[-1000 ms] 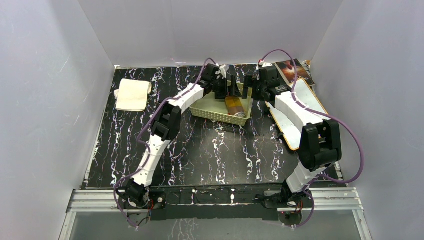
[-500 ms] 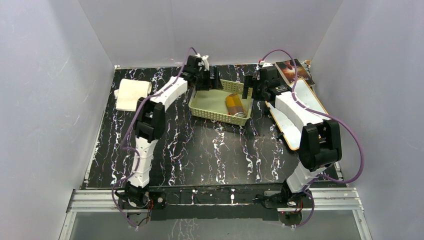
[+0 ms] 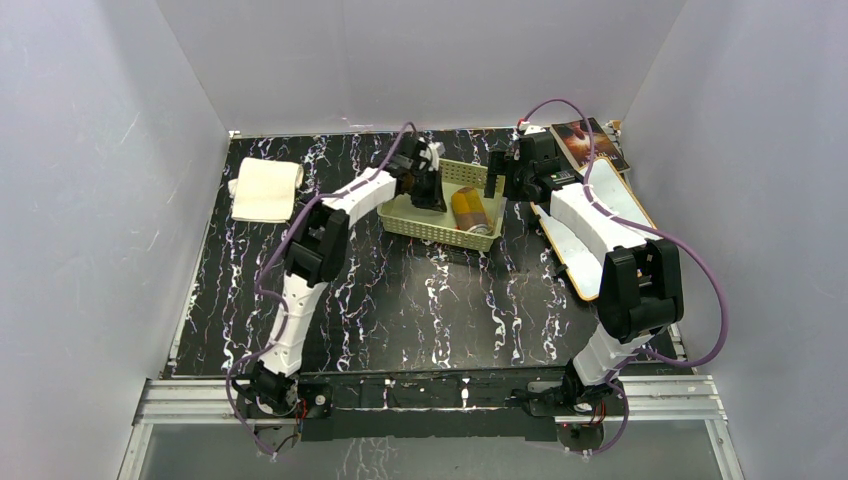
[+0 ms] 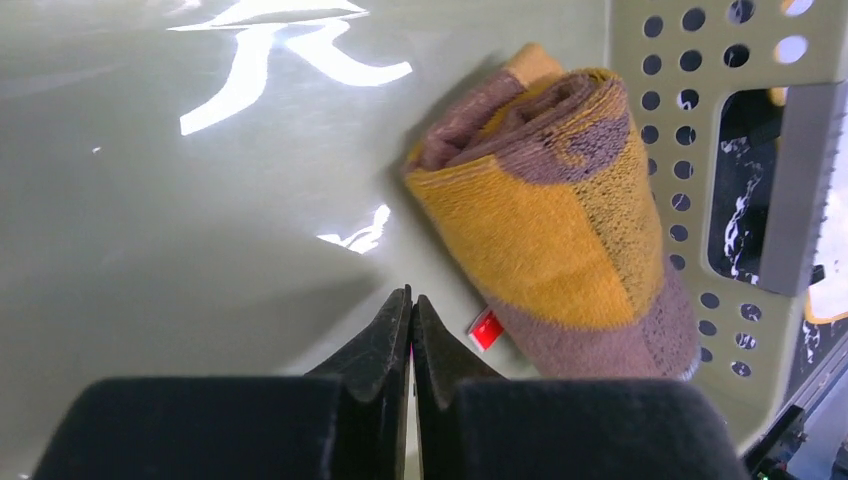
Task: Roll the towels
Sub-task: Move the bin to the center of the board.
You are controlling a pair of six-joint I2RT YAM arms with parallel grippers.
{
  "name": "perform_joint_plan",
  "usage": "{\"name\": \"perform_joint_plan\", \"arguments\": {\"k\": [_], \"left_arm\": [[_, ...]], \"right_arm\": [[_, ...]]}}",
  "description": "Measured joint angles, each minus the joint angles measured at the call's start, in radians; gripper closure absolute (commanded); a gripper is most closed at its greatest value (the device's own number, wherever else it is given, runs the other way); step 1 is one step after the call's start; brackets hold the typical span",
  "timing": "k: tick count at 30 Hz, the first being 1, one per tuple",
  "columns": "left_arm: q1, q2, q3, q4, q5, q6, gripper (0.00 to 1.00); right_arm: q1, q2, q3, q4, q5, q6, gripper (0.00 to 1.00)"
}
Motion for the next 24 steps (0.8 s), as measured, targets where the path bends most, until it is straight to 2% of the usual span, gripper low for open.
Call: {"name": "perform_joint_plan", "arguments": {"k": [7, 20, 23, 24], "left_arm": [[-0.061, 0.114, 0.141, -0.073, 0.001, 0.005, 1.0], [-0.081, 0.236, 0.37, -0.122, -0.016, -0.012, 1.0], [-0.089, 0.242, 0.384, -0.123, -0.016, -0.025, 1.0], [-0.091, 0.246, 0.391, -0.121, -0.016, -0.029, 1.0]], "right_arm": [[-0.003, 0.0, -0.001, 0.0, 0.0, -0.002, 0.02], [-0.014, 0.0, -0.028, 0.004, -0.008, -0.004, 0.02], [-0.014, 0.0, -0.035, 0.003, -0.013, 0.004, 0.06], [-0.014, 0.0, -0.036, 0.003, -0.013, 0.008, 0.11]]}}
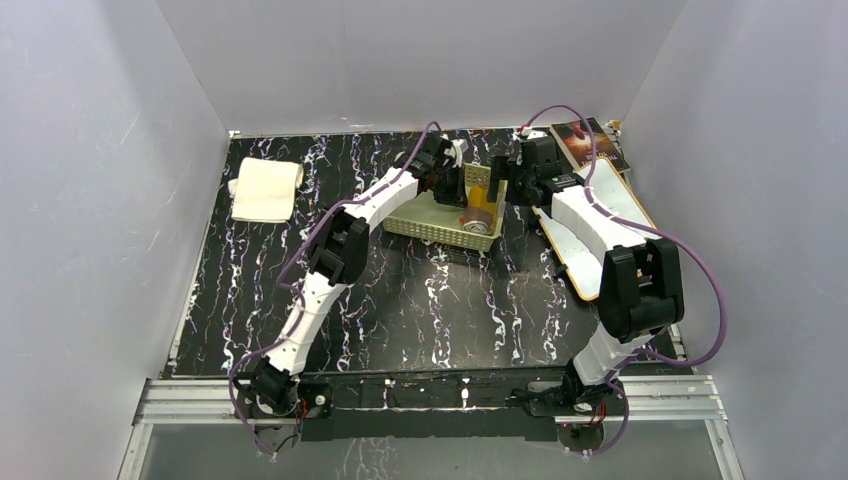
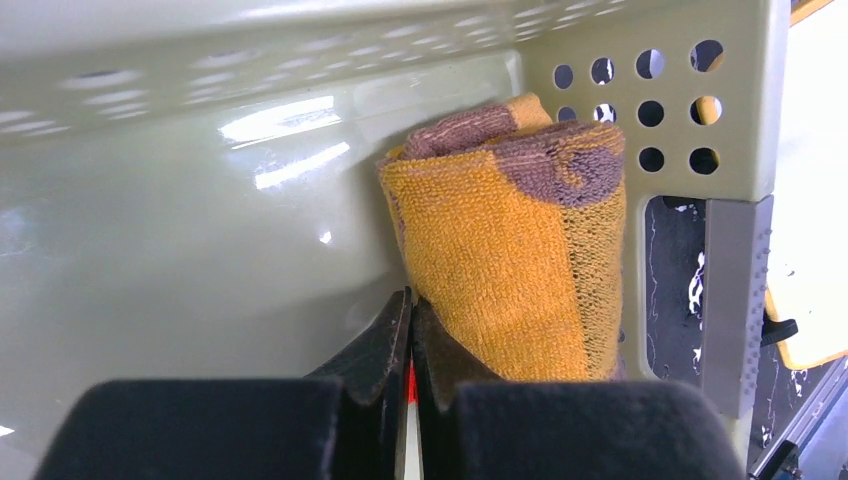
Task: Roll the towels
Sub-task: Move the bin to the center of the board.
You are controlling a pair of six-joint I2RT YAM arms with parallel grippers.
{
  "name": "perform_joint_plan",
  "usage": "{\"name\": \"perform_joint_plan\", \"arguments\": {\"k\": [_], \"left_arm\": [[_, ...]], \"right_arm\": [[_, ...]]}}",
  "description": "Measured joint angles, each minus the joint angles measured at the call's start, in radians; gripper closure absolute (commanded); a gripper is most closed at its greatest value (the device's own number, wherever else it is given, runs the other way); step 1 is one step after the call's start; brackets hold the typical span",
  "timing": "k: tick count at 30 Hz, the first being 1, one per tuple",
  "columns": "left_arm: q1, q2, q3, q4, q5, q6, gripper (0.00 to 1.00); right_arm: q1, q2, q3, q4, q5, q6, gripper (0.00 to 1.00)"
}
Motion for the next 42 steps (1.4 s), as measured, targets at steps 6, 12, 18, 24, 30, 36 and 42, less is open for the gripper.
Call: {"name": "perform_joint_plan", "arguments": {"k": [6, 12, 18, 24, 30, 36, 42], "left_arm": [[-0.01, 0.007, 0.005, 0.024, 0.016, -0.034, 1.0], [-0.026, 0.007, 0.005, 0.044, 0.026, -0.055, 1.0], [-0.025, 0.006, 0.006, 0.03, 0.022, -0.054, 0.96], [0.035, -0.044, 0.006, -0.05, 0.008, -0.027, 0.91], [0.137, -0.253, -0.036, -0.115, -0.026, 0.021, 0.87], [0.251, -0.56, -0.198, -0.132, -0.045, 0.055, 0.76], [0.429, -0.742, -0.436, -0.124, -0.023, 0.074, 0.72]], "right_arm": [[0.0, 0.002, 0.0, 0.005, 0.0, 0.029, 0.25], [0.0, 0.032, 0.0, 0.001, 0.0, 0.053, 0.36], [0.0, 0.066, 0.0, -0.02, 0.001, 0.073, 0.52], [0.0, 0.068, 0.0, -0.04, 0.004, 0.086, 0.57], [0.0, 0.088, 0.0, -0.064, 0.016, 0.103, 0.6], [0.0, 0.141, 0.0, -0.081, 0.021, 0.142, 1.0], [-0.005, 0.166, 0.026, -0.084, 0.035, 0.204, 1.0]]}}
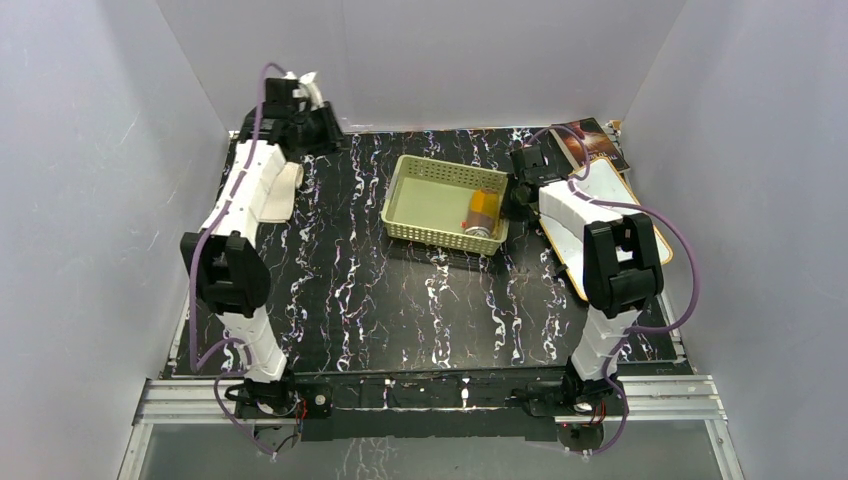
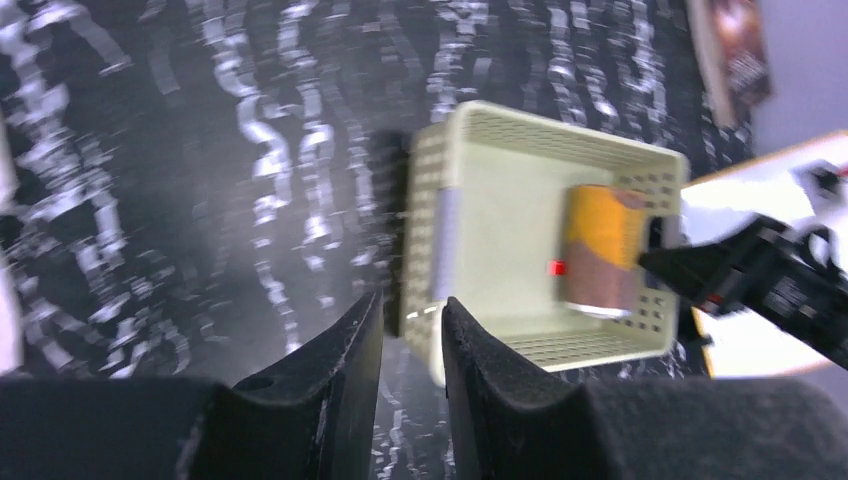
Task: Roll the towels
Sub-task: Move the bin to the center of the board.
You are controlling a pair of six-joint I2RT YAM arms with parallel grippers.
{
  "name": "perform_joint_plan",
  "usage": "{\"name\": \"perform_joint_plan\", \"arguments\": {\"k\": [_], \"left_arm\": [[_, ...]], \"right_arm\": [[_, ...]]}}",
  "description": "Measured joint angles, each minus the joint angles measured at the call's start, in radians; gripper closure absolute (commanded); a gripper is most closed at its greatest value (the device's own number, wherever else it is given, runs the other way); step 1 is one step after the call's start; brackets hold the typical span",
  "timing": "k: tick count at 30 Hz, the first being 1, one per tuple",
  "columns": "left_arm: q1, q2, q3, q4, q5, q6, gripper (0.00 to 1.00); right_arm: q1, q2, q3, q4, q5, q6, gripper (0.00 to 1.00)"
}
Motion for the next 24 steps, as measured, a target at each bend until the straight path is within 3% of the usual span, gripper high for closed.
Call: {"name": "perform_joint_plan", "arguments": {"k": [5, 8, 14, 19, 20, 24], "left_arm": [[0.17, 0.016, -0.074, -0.033, -0.009, 0.024, 0.69], [0.239, 0.026, -0.08, -0.053, -0.019, 0.046, 0.62], [0.31, 0.045, -0.074, -0.047, -0.026, 0.086, 0.52], [0.332, 0.175, 0.004, -0.047, -0.052, 0.134, 0.45], [0.332, 0.208, 0.019, -0.048, -0.062, 0.146, 0.44], [0.332, 0.309, 0.06, -0.056, -0.082, 0.172, 0.42]], "right_arm": [[-0.005, 0.074, 0.11, -0.045, 0.029, 0.009, 1.0], [-0.017, 0.15, 0.224, -0.081, 0.047, -0.004, 1.0], [-0.073, 0.33, 0.496, -0.153, 0.058, -0.073, 1.0], [-0.145, 0.441, 0.671, -0.189, 0.027, -0.159, 1.0], [-0.16, 0.465, 0.709, -0.198, 0.019, -0.18, 0.93], [-0.204, 0.518, 0.793, -0.21, -0.012, -0.232, 0.46]]}}
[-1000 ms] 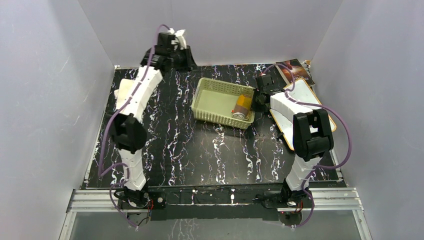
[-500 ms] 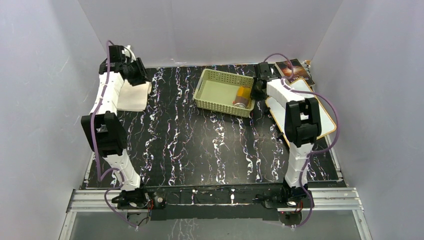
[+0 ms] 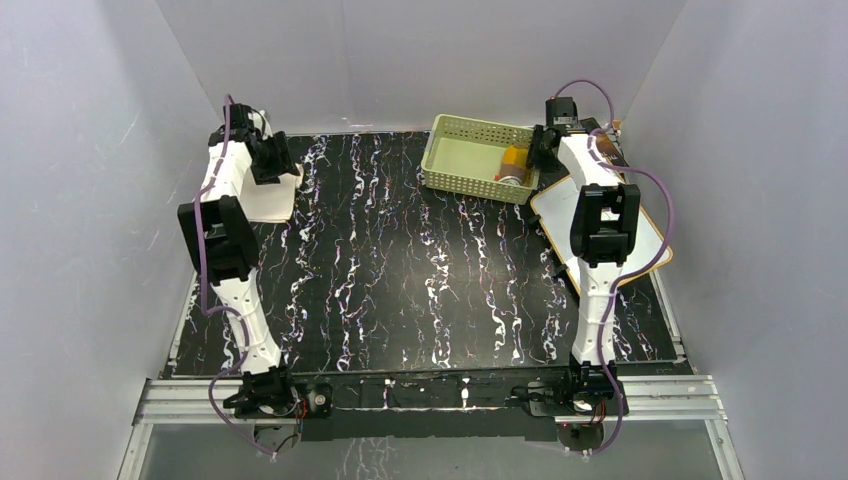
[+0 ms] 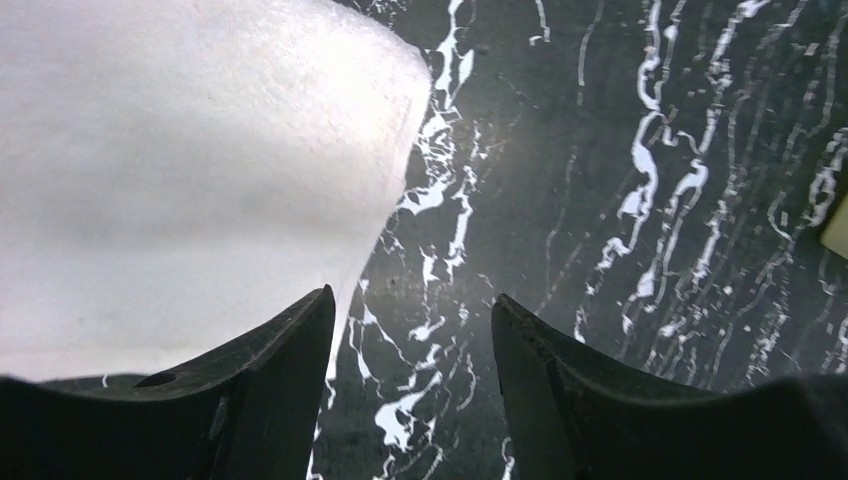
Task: Roll the towels
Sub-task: Move the bin to the center of the board.
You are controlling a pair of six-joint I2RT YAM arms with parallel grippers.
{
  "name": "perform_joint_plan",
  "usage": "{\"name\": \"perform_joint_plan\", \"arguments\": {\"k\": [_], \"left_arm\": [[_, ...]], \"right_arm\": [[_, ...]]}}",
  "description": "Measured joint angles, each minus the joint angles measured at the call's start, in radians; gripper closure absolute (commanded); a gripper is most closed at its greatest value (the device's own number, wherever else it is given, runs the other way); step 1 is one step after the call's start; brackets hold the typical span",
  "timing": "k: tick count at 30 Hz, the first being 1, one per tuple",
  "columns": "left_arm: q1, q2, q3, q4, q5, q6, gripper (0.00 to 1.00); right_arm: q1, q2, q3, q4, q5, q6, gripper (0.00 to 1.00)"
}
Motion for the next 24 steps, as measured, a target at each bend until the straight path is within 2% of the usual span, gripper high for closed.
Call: {"name": "perform_joint_plan", "arguments": {"k": [2, 4, 7, 10, 15, 19, 21, 24], "left_arm": [[0.0, 0.044, 0.022, -0.002, -0.01, 0.003, 0.42], [0.0, 0.065, 0.026, 0.005, -0.035, 0.0, 0.4], [-0.001, 0.053, -0.064, 0.074, -0.1, -0.015, 0.39], [-0.001, -0.008, -0.235, 0.135, -0.156, -0.032, 0.46], [-0.003, -0.069, -0.391, 0.201, -0.166, -0.055, 0.5], [-0.02, -0.113, -0.472, 0.257, -0.17, -0.068, 0.62], [-0.029, -0.121, -0.49, 0.276, -0.176, -0.071, 0.75], [-0.043, -0.122, -0.495, 0.283, -0.19, -0.073, 0.85]], "right_arm": [[-0.014, 0.003, 0.006, 0.002, -0.013, -0.018, 0.34], [-0.018, 0.003, 0.011, 0.003, -0.025, -0.029, 0.29], [-0.014, 0.003, 0.033, 0.005, -0.039, -0.04, 0.27], [-0.009, -0.003, 0.06, 0.019, -0.047, -0.051, 0.26], [0.0, -0.073, 0.055, 0.031, -0.061, -0.055, 0.26], [0.0, -0.216, -0.028, 0.068, -0.089, -0.051, 0.26], [0.0, -0.309, -0.098, 0.093, -0.109, -0.045, 0.26], [0.0, -0.423, -0.187, 0.126, -0.134, -0.033, 0.26]]}}
